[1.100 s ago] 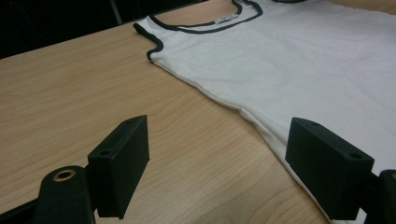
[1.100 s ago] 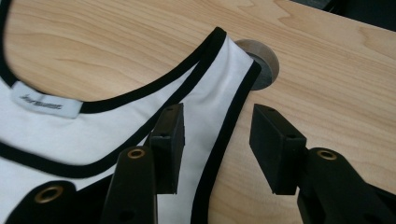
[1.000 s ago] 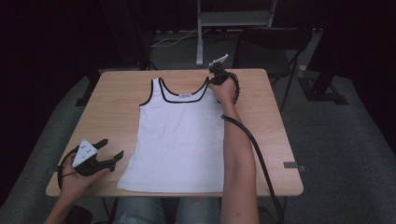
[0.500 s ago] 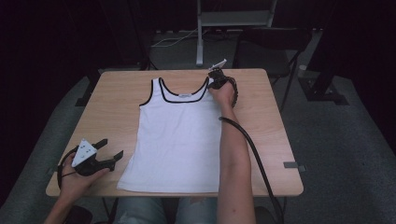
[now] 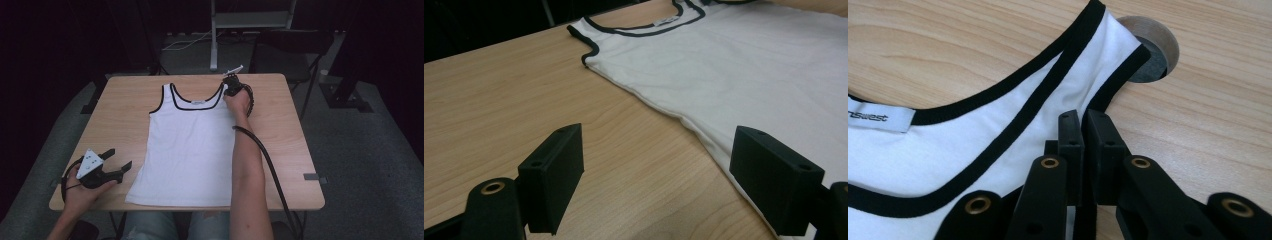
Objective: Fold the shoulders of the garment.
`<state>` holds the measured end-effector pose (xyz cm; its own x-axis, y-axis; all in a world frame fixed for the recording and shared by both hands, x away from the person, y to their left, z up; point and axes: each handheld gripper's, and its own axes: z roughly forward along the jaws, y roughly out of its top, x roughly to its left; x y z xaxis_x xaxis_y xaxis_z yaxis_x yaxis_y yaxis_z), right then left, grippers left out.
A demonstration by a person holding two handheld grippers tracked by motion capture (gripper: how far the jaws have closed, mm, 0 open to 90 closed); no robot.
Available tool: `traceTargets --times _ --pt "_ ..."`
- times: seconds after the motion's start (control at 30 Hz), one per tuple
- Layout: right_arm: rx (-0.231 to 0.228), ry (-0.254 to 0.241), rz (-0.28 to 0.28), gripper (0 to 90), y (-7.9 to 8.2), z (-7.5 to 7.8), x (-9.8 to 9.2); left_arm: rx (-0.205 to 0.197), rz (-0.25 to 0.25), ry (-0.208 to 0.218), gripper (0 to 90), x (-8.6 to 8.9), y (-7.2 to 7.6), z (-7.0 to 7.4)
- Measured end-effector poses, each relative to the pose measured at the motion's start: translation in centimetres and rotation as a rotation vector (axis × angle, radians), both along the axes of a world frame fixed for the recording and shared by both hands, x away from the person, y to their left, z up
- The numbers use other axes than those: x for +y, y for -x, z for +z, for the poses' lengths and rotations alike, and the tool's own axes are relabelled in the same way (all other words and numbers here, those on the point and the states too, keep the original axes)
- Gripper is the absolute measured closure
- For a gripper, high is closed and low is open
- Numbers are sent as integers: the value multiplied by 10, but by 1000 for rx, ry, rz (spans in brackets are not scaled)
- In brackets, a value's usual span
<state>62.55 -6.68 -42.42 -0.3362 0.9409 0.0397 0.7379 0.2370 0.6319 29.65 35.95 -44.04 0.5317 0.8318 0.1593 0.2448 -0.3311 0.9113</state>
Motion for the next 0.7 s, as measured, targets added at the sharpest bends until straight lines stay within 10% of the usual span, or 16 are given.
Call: traceTargets --times 0.7 --pt "-30 -149 -7 869 10 15 -1 1 1 -1 216 0 0 0"
